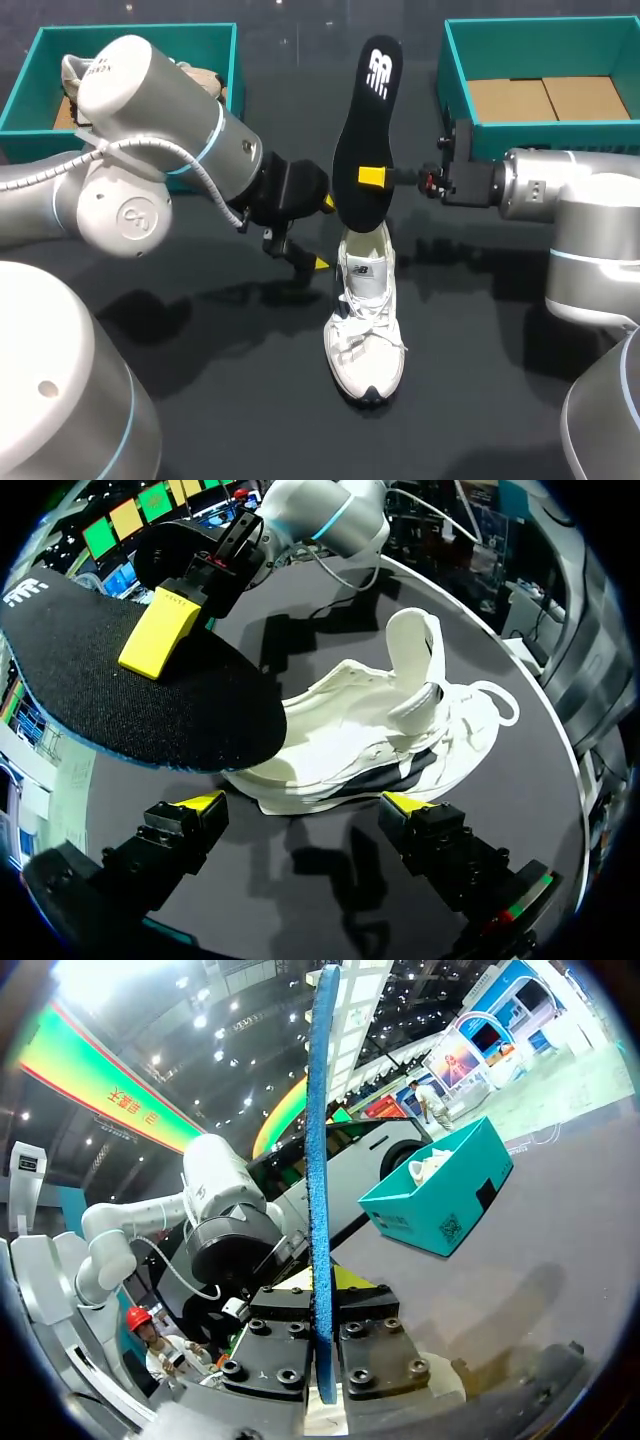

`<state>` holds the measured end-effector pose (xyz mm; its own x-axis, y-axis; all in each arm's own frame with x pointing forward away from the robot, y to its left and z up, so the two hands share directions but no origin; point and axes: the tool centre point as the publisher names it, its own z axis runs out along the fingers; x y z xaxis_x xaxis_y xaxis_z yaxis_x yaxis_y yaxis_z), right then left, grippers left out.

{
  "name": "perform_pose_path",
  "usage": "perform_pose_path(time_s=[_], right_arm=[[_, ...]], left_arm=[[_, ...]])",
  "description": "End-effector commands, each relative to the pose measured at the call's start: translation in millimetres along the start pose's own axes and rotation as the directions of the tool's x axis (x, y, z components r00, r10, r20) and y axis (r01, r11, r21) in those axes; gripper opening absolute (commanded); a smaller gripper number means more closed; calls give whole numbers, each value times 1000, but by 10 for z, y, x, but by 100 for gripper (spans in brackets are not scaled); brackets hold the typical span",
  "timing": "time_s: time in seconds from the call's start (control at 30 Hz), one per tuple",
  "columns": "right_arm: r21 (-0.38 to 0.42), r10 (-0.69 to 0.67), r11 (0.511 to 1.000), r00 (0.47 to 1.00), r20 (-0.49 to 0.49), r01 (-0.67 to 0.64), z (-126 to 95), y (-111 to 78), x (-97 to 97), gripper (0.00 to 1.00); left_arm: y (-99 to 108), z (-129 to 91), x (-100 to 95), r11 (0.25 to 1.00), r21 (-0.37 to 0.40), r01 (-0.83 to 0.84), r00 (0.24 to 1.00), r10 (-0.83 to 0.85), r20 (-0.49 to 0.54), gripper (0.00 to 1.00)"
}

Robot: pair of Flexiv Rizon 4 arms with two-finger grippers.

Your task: Take the shoe out of the shoebox, open the shoe tongue, remove and reinsert the insole, then place the shoe into the shoebox

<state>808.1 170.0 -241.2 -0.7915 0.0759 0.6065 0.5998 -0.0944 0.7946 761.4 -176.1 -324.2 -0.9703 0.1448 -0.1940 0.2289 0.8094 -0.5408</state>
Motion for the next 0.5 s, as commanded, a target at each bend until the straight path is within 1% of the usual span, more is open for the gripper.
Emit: perform_pose_path(time_s=[0.03, 0.27, 0.5], right_arm=[[1, -1, 1000, 1000, -6, 1, 14, -43, 2, 0], [7, -14, 1000, 1000, -11, 14, -5, -95, 6, 0], [22, -34, 999, 999, -19, 34, -20, -146, -2, 0]], left_arm=[[21, 38, 28, 1000, 7, 3, 1000, -3, 4, 100], [18, 69, 34, 1000, -8, 4, 1000, -4, 22, 100], [54, 117, -37, 998, -26, 57, 998, -56, 32, 100]])
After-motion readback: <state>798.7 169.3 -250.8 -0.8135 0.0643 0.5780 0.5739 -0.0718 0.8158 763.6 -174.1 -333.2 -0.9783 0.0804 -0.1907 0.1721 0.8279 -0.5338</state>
